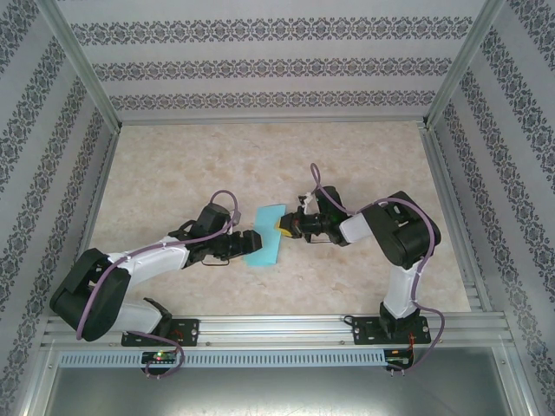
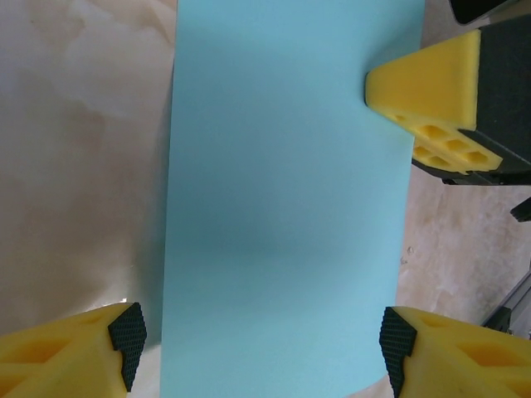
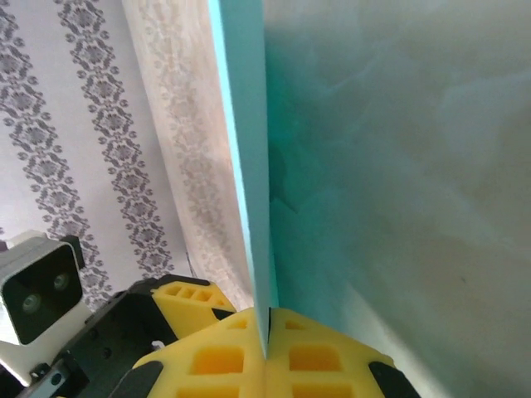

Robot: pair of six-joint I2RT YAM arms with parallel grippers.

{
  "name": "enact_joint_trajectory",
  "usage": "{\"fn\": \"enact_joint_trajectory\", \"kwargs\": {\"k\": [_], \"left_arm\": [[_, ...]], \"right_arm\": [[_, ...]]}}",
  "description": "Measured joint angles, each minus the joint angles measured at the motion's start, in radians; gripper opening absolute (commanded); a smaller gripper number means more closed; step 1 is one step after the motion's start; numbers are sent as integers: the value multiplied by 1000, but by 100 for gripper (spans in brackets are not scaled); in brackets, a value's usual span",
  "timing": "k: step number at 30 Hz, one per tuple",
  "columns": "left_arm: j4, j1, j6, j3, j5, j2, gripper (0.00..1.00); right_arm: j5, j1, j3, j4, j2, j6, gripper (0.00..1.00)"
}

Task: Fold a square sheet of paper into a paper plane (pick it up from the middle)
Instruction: Fold the triangle a second time at the center of the table.

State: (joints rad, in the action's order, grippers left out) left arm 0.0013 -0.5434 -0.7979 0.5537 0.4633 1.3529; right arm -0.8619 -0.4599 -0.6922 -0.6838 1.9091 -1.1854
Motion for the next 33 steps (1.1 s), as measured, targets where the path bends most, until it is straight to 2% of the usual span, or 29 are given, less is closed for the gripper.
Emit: {"fn": "enact_joint_trajectory", "kwargs": {"k": [13,21,30,33], "left_arm": [[0,0,-19,0,0,-5,79],[1,0,-38,0,8,-24,74],[-26,0,-39,31,8,-80,65],[-42,0,-33,49,8,-83,57]], "right_arm": [[0,0,2,-92,-3,-77,2],[-1,0,6,-115,-19,-100,2],[-1,11,10,-114,-24,-99,2],[-1,13,10,-113,-27,-98,2]]}}
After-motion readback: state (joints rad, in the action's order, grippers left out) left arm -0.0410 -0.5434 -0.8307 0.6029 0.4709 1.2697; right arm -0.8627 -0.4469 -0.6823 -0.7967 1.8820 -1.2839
